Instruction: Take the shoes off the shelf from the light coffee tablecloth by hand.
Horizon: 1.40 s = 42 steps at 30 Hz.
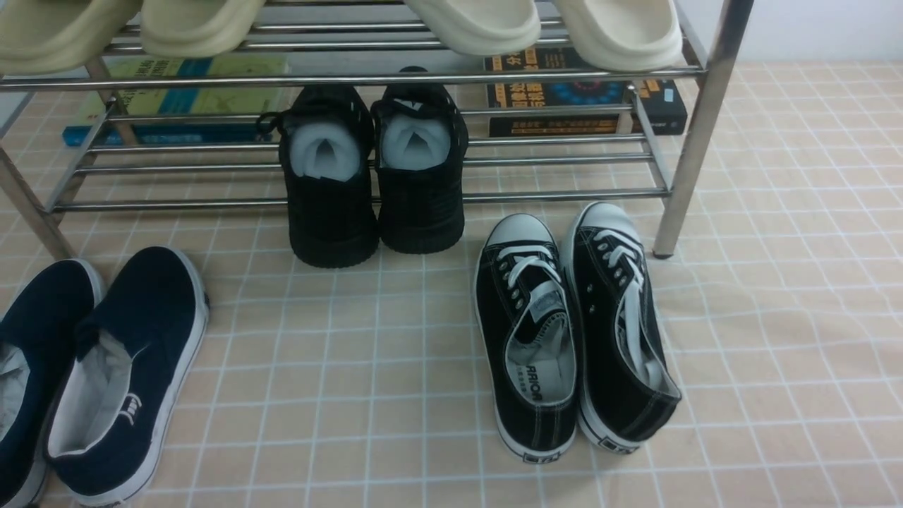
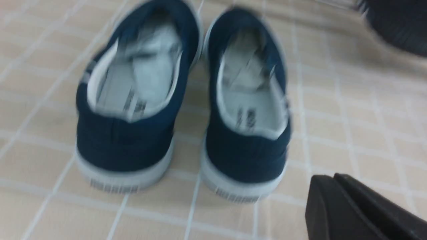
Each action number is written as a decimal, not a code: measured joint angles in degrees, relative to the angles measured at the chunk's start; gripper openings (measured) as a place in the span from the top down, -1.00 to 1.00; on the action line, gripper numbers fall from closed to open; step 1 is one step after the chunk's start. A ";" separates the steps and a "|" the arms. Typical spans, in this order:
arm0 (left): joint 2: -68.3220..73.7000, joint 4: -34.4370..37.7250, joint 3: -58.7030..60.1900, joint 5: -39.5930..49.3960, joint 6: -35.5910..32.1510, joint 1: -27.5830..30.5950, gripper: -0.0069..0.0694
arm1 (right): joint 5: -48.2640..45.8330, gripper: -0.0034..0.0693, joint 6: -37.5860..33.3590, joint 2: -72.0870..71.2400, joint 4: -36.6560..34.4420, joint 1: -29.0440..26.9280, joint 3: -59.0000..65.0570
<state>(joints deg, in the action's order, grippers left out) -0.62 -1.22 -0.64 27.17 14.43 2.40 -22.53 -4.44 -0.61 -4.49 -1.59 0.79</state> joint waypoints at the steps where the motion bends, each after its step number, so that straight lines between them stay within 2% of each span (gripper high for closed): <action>1: 0.00 -0.39 0.35 -0.38 0.72 -0.39 0.73 | 0.00 0.24 0.00 0.00 0.00 0.00 0.00; 7: -0.05 -2.53 0.64 -1.12 1.90 -6.14 0.72 | 0.00 0.24 0.00 0.00 0.00 0.00 0.00; 10: -0.05 -2.76 0.97 -2.21 1.90 -6.87 0.72 | 0.00 0.24 0.00 0.00 0.00 0.00 0.00; 18: -0.05 -4.16 1.41 -4.49 1.90 -6.71 0.70 | 0.00 0.24 0.00 0.00 0.00 0.00 0.00; 25: -0.05 -4.46 1.43 -4.61 2.01 -3.34 0.68 | -0.06 0.24 0.00 0.00 0.00 0.00 0.00; 42: -0.05 -4.57 1.43 -4.61 2.01 -3.30 0.63 | -0.06 0.24 0.00 0.00 0.00 0.00 0.00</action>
<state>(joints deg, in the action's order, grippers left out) -0.68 -5.79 0.79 22.56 16.44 -0.90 -22.58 -4.44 -0.61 -4.49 -1.59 0.79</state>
